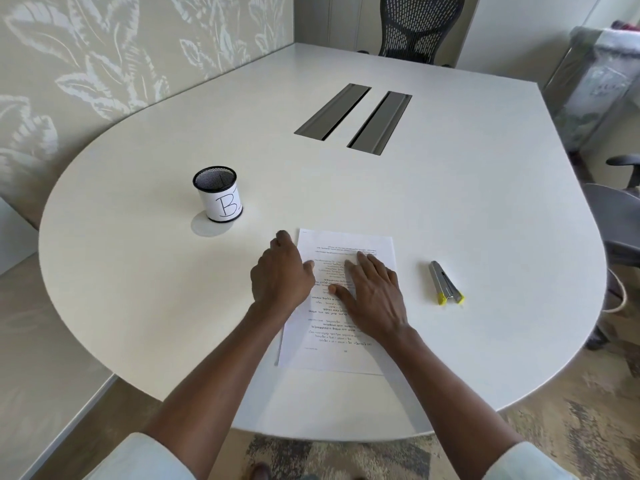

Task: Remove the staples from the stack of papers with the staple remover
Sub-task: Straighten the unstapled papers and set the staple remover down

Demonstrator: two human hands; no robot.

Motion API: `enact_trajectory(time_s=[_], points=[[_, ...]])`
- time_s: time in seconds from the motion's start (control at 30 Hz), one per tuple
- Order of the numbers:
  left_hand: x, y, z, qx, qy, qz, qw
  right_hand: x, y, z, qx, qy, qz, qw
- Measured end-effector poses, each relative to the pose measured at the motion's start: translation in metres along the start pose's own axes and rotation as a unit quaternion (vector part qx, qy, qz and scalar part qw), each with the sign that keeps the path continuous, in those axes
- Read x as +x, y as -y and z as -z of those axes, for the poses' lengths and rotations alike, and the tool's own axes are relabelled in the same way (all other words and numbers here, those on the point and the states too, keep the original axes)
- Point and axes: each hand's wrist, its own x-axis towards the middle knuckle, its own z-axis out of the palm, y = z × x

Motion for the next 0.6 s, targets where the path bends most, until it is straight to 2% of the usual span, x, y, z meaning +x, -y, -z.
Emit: enact_trajectory(time_s=[0.13, 0.2, 0.3, 0.6], points=[[0.001, 0.026, -0.010, 0.025, 0.056, -0.161, 0.985, 0.007, -0.001, 0.000, -0.003, -0.001, 0.007, 1.000], [0.001, 0.037, -0.017, 0.038, 0.092, -0.211, 0.972, 0.010, -0.001, 0.001, 0.005, 0.000, 0.006, 1.000], [-0.002, 0.046, -0.025, 0.061, 0.124, -0.235, 0.962, 0.015, 0.000, 0.001, 0.016, -0.002, 0.002, 1.000], [-0.002, 0.049, -0.029, 0.053, 0.100, -0.235, 0.965, 0.017, -0.001, -0.005, 0.004, -0.011, 0.001, 1.000]])
